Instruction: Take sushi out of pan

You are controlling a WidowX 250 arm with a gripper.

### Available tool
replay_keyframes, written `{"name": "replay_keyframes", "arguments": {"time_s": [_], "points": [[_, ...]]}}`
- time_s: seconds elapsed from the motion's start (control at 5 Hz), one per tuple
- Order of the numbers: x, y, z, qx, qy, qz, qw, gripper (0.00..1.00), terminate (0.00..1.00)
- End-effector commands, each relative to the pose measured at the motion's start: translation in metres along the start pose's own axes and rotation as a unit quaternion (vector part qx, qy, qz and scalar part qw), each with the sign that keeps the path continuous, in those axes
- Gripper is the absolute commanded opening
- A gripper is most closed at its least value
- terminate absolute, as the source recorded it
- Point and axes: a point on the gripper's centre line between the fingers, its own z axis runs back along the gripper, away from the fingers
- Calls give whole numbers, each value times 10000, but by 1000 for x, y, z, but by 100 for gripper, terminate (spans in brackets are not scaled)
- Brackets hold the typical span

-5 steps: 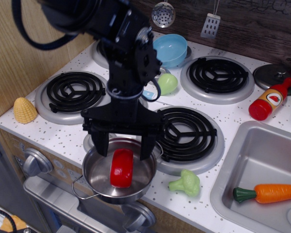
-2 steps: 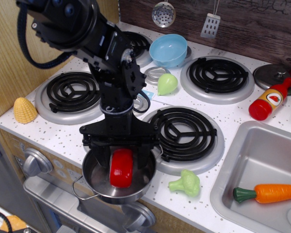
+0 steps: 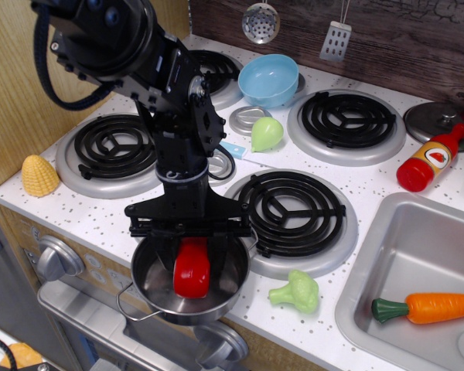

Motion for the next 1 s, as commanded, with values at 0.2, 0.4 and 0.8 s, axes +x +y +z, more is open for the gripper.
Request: {"name": "replay_keyframes", "arguments": {"time_s": [0.2,0.4,0.8], "points": [[12,-14,69,448,-89,-48,9989,0,0],[30,-36,94,550,-401,-304,9972,0,0],[76,-84,72,39,-797,-680,9945,0,0]]}}
